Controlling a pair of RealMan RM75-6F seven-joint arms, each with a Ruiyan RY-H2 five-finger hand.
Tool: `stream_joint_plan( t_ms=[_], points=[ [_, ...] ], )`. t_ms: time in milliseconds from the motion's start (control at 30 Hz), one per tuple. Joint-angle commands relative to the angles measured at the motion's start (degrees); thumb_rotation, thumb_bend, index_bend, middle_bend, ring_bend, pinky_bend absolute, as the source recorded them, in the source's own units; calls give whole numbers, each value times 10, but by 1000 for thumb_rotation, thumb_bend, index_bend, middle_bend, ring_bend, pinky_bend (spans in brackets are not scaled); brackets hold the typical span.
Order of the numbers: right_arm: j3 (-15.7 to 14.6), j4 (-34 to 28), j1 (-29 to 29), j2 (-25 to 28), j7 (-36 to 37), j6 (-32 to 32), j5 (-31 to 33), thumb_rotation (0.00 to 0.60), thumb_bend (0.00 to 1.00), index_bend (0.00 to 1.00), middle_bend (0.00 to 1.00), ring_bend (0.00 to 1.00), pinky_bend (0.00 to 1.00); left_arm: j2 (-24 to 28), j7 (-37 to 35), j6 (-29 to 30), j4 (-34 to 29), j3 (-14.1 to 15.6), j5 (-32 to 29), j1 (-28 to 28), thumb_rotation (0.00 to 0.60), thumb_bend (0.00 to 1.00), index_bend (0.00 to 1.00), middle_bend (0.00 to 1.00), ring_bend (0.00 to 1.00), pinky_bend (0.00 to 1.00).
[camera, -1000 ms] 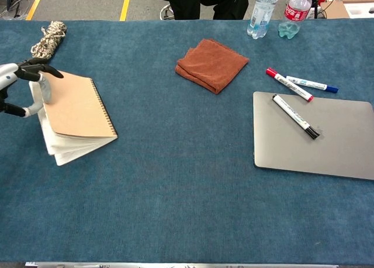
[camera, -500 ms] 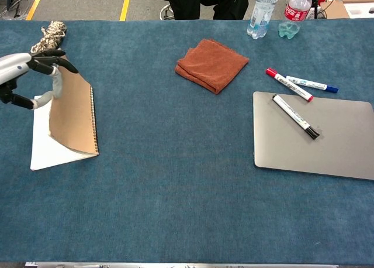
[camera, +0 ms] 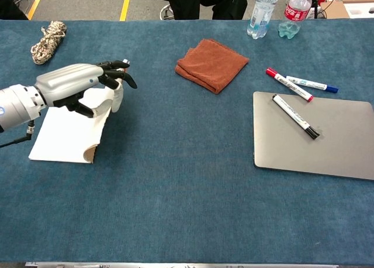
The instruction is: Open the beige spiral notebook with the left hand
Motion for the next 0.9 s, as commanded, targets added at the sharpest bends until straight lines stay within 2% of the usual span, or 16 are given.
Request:
stream_joint_plan(
  t_ms=[33,333,667,733,900],
  points=[
    [0,5,-2,-2,5,0,3,600,151,138,188,99,178,-22,28,-25,-12,-10,-23,-14,600,549,627,215,12,1],
    [1,21,-6,-5,23,0,8,600,151,138,188,99,178,-76,67,-54,-13,-22,-86,-18,600,549,612,213,12,1],
    [0,30,-13,-6,36,5,10,600,151,138,188,99,177,-132,98,-90,28,-20,-142,-20,600,549,557,199,12,1],
    [0,31,-14,-7,38,5,10,600,151,138,188,99,178,-138,100,-96,34,-20,-152,-20,600,549,508,185,12,1],
    [1,33,-15,-6,40,6,11,600,152,138,188,99,178,-134,88,-125,27,-22,-182,-21,600,547,258,134,12,1]
  ],
)
